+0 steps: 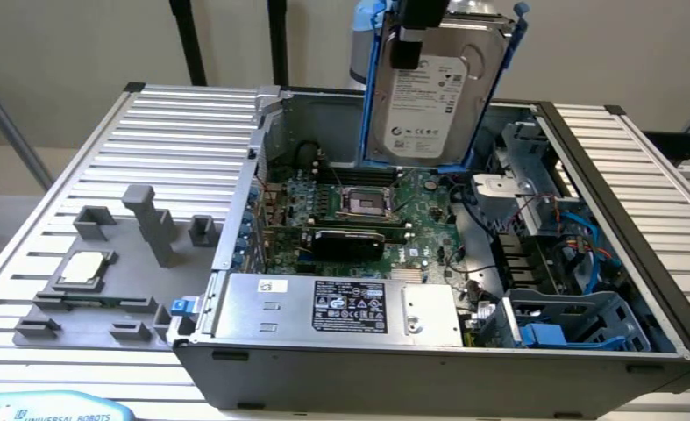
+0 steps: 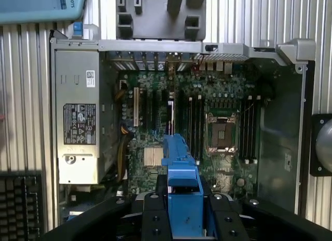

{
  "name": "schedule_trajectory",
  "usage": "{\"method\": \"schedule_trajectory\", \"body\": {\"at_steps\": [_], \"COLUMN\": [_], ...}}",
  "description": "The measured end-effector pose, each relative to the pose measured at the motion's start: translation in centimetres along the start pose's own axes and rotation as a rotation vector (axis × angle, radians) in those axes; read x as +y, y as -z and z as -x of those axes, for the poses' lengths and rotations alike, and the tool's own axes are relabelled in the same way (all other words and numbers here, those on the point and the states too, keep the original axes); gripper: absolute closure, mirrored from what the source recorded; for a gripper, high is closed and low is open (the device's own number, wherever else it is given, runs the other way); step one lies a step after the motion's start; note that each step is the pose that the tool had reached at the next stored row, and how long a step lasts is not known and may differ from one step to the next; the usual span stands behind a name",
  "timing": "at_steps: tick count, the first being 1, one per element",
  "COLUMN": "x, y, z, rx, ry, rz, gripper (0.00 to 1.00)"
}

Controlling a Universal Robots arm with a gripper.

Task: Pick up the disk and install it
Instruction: 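Pick up the disk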

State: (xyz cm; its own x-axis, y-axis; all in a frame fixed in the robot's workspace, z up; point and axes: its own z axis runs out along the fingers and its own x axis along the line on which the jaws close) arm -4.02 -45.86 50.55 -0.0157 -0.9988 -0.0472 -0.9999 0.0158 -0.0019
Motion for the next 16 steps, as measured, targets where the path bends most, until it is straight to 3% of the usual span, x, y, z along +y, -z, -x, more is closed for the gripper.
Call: {"method": "schedule_trajectory", "body": {"at_steps": [6,16], "x": [-2.34,-5.42], "y": [-0.19,-0.48], "z": [-1.1,-3.4], "rx": [0.0,0.0001], "ry": [0.0,0.0], "rz": [0.0,0.0], "gripper": [0.67,0.67]}}
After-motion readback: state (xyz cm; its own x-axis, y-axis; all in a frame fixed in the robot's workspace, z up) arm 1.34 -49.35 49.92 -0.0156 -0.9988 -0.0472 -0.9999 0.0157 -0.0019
